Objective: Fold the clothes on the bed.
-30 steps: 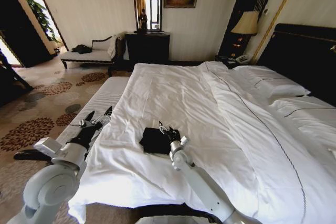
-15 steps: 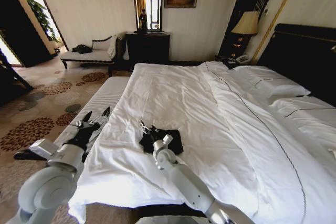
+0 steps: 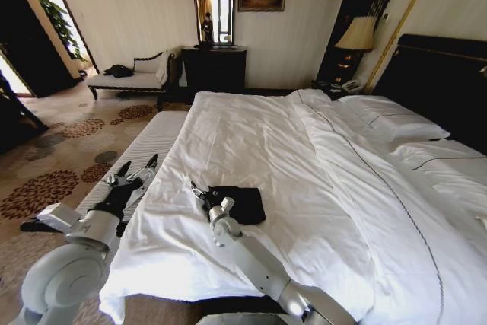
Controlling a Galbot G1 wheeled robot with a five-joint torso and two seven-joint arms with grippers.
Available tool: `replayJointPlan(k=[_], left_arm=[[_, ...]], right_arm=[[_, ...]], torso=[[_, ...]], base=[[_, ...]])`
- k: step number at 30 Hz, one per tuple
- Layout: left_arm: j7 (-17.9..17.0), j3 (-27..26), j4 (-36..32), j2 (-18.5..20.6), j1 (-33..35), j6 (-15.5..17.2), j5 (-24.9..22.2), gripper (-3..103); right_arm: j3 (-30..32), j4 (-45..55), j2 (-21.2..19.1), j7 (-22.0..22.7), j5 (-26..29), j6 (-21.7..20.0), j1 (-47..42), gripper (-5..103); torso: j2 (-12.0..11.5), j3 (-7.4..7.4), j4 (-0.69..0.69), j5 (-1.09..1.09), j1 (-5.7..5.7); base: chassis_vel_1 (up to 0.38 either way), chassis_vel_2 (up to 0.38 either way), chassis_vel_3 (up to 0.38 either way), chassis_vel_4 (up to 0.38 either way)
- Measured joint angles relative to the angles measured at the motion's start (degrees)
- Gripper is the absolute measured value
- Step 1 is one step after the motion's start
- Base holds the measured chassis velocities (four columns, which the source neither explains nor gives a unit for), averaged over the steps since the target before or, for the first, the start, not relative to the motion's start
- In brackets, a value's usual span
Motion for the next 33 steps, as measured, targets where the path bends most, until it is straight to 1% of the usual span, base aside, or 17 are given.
replayJointPlan(k=[3, 4, 6, 8, 9, 11, 12, 14, 15, 16, 19, 20, 22, 24, 27, 29, 33], left_arm=[[0.0, -0.1, 1.8, 0.1, -0.4, -0.7, 0.2, 100], [0.0, -0.1, 1.8, 0.1, -0.4, -0.7, 0.2, 100], [-0.4, 0.6, 3.9, 0.1, -1.2, -1.0, 1.2, 100], [-3.1, 1.9, 4.9, 0.4, -2.4, 0.8, 0.9, 100], [-3.1, 1.9, 4.9, 0.4, -2.4, 0.8, 0.9, 100], [-5.3, 3.2, 4.9, 0.6, -3.2, 1.8, 1.0, 100], [-5.6, 4.3, 5.2, 0.4, -3.4, 1.7, 5.1, 100], [-3.1, 5.8, 6.9, -0.7, -3.2, -1.9, 13.0, 100], [-3.1, 5.8, 6.9, -0.7, -3.2, -1.9, 13.0, 100], [-2.2, 6.8, 7.5, -1.2, -3.3, -3.1, 15.5, 100], [-0.8, 12.2, 8.7, -3.7, -3.7, -5.3, 22.8, 100], [-0.8, 12.2, 8.7, -3.7, -3.7, -5.3, 22.8, 100], [-1.5, 15.2, 8.6, -5.3, -3.3, -5.2, 24.1, 100], [-1.7, 17.2, 8.5, -6.4, -2.4, -4.9, 25.8, 100], [-1.7, 18.7, 7.9, -6.7, -1.7, -4.5, 26.7, 100], [-1.7, 21.4, 5.7, -6.3, -0.7, -3.5, 27.0, 100], [-1.7, 23.0, 2.9, -4.4, 0.9, -2.7, 27.7, 100]], right_arm=[[2.8, 8.1, -5.8, 0.6, 0.5, 0.4, -1.2, 100], [2.8, 8.1, -5.8, 0.6, 0.5, 0.4, -1.2, 100], [6.0, 13.9, -9.9, 2.9, 0.6, -0.9, -2.4, 100], [10.8, 19.2, -15.2, 6.0, -1.7, -2.0, -5.5, 100], [10.8, 19.2, -15.2, 6.0, -1.7, -2.0, -5.5, 100], [13.8, 21.9, -19.2, 7.9, -4.6, -0.2, -8.3, 100], [17.7, 24.3, -24.6, 9.3, -9.3, 0.9, -11.6, 100], [23.9, 28.4, -29.5, 10.2, -14.5, 1.1, -17.1, 100], [23.9, 28.4, -29.5, 10.2, -14.5, 1.1, -17.1, 100], [26.9, 30.6, -30.7, 10.8, -16.0, 0.9, -20.0, 100], [39.5, 41.4, -31.5, 13.6, -21.6, -2.5, -34.9, 100], [39.5, 41.4, -31.5, 13.6, -21.6, -2.5, -34.9, 100], [46.0, 48.6, -29.2, 14.2, -24.7, -3.7, -44.0, 100], [50.1, 54.2, -25.9, 14.4, -26.6, -4.0, -52.2, 100], [51.7, 56.9, -24.3, 14.6, -28.0, -4.1, -55.7, 100], [54.9, 61.3, -22.6, 14.9, -32.0, -5.2, -59.9, 100], [56.9, 65.7, -22.7, 16.7, -37.0, -8.6, -63.6, 100]], torso=[[0.0, 0.00, -0.01, 0.00, 0.00], [0.0, 0.00, -0.01, 0.00, 0.00], [0.0, -0.01, -0.02, 0.01, 0.00], [0.0, 0.00, -0.01, 0.01, 0.01], [0.0, 0.00, -0.01, 0.01, 0.01], [0.0, 0.00, -0.02, 0.04, 0.01], [0.0, 0.00, -0.05, 0.02, 0.01], [0.0, 0.00, 0.01, 0.03, 0.00], [0.0, 0.00, 0.01, 0.03, 0.00], [0.0, -0.01, 0.01, 0.05, 0.00], [0.0, -0.01, -0.06, 0.01, 0.00], [0.0, -0.01, -0.06, 0.01, 0.00], [0.0, -0.02, -0.02, 0.00, -0.01], [0.0, -0.02, -0.04, 0.02, -0.02], [0.0, -0.02, -0.02, 0.00, -0.02], [0.0, -0.02, 0.00, -0.02, -0.02], [0.0, -0.01, 0.00, -0.01, -0.01]], base=[[0.000, 0.000, 0.000, 0.000], [0.000, 0.000, 0.000, 0.000], [0.000, 0.000, 0.000, 0.000], [0.000, 0.000, 0.000, 0.000], [0.000, 0.000, 0.000, 0.000], [0.000, 0.000, 0.000, 0.000], [0.000, 0.000, 0.000, 0.000], [0.000, 0.000, 0.000, 0.000], [0.000, 0.000, 0.000, 0.000], [0.000, 0.000, 0.000, 0.000], [0.000, 0.000, 0.000, 0.000], [0.000, 0.000, 0.000, 0.000], [0.000, 0.000, 0.000, 0.000], [0.000, 0.000, 0.000, 0.000], [0.000, 0.000, 0.000, 0.000], [0.000, 0.000, 0.000, 0.000], [0.000, 0.000, 0.000, 0.000]])
